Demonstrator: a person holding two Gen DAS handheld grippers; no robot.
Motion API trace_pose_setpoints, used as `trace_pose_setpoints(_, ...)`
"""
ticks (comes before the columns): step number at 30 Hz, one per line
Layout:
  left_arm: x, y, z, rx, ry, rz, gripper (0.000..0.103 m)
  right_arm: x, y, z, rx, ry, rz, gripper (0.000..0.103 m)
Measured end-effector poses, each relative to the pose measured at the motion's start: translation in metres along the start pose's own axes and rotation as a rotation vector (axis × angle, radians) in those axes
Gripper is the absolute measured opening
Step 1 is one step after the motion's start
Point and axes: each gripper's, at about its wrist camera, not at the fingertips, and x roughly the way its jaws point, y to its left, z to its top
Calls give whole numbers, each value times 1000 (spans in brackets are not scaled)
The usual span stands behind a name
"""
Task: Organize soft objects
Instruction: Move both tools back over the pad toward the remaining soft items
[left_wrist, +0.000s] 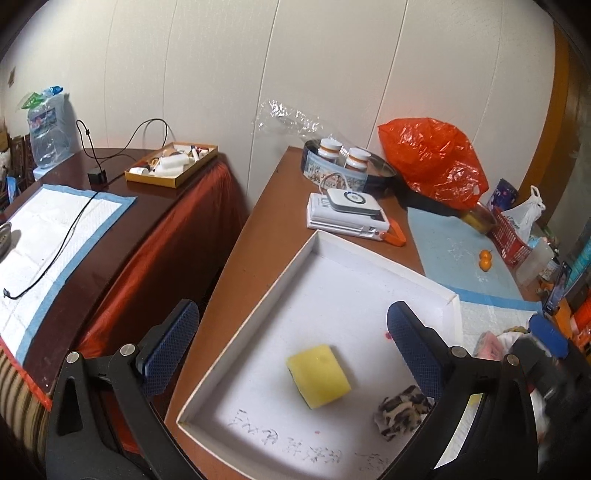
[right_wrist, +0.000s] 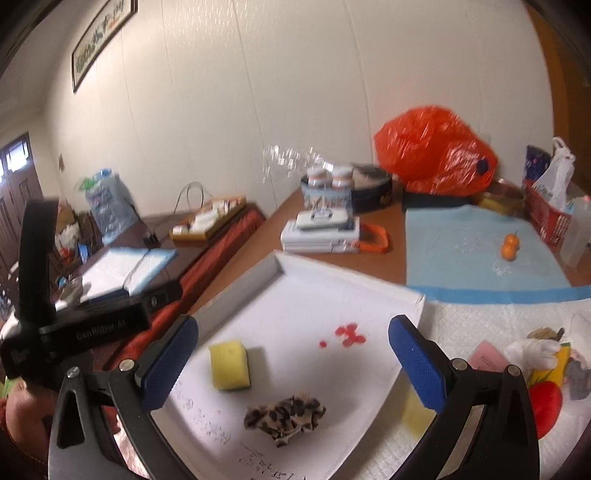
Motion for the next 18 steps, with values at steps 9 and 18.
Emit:
trace_pose_setpoints(9,-39,-27,-11,41,-88,-82,103,-47,-19,6,77,-203,49,103)
trace_pose_setpoints(18,-59,-93,-27,90,-80,-177,103,-84,-78,3,199,-259,95,103)
